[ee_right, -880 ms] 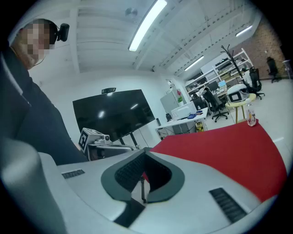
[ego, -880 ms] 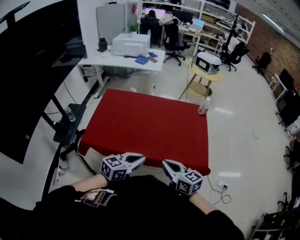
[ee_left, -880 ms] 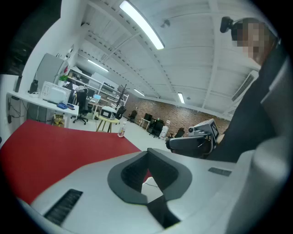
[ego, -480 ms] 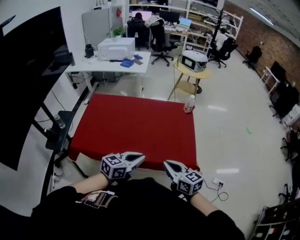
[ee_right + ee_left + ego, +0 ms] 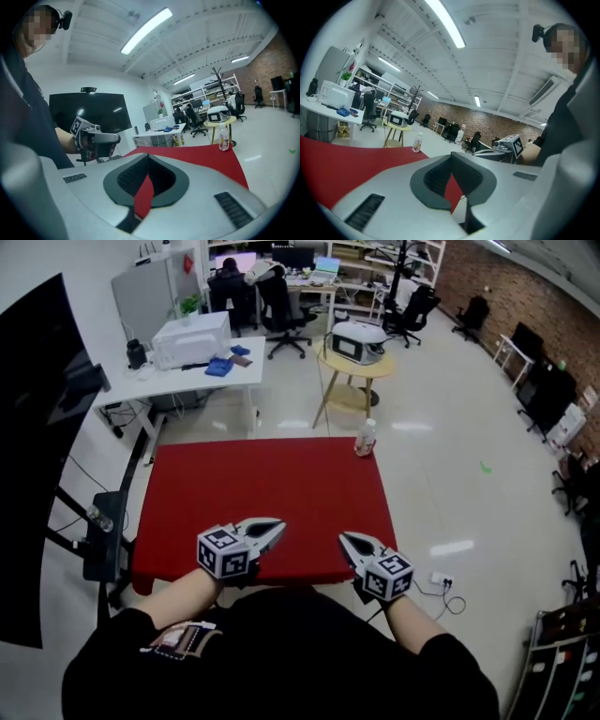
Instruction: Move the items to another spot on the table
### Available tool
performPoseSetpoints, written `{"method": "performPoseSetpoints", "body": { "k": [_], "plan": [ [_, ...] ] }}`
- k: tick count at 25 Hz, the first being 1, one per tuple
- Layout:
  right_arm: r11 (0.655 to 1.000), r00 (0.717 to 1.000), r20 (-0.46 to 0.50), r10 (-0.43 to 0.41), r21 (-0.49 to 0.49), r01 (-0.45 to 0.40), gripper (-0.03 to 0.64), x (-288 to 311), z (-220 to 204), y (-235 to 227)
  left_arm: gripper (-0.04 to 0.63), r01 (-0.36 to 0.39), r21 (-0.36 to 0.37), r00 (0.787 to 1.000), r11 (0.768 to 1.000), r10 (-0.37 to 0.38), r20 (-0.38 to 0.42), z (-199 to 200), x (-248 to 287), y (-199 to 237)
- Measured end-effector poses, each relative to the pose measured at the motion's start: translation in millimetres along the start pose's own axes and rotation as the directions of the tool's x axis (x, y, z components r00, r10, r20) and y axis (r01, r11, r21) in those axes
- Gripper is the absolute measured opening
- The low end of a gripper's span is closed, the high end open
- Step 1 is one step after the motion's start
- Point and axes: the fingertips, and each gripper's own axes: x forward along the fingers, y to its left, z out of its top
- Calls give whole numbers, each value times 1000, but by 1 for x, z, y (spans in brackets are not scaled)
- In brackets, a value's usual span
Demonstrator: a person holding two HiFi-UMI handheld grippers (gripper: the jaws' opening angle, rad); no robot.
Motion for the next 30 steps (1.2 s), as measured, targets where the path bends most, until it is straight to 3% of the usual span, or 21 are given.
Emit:
{"method": "performPoseSetpoints", "body": {
  "k": [9, 13, 19, 24, 28, 30],
  "plan": [
    [985, 985, 42, -167, -35, 169, 17, 50, 50, -106, -8, 39, 48, 998, 998, -36, -54, 29, 57, 65],
    [974, 975, 53, -218, -53, 221, 21, 42, 62, -188, -6, 3, 79, 998, 997, 2, -60, 38, 118, 74],
    [961, 964, 20, -265, -81, 266, 28, 47, 72, -312, -7, -62, 45, 997, 997, 64, -45, 54, 221, 86],
    [946, 950, -16, -312, -94, 309, 158, 96, 74, -400, -7, -90, 30, 995, 995, 91, -36, 60, 289, 111],
    [938, 941, -38, -336, -101, 331, 283, 156, 74, -442, -6, -111, 15, 993, 994, 111, -26, 56, 318, 139],
    [932, 935, -70, -348, -134, 337, 307, 184, 67, -457, -6, -108, 13, 994, 994, 108, -32, 51, 330, 150]
  ]
}}
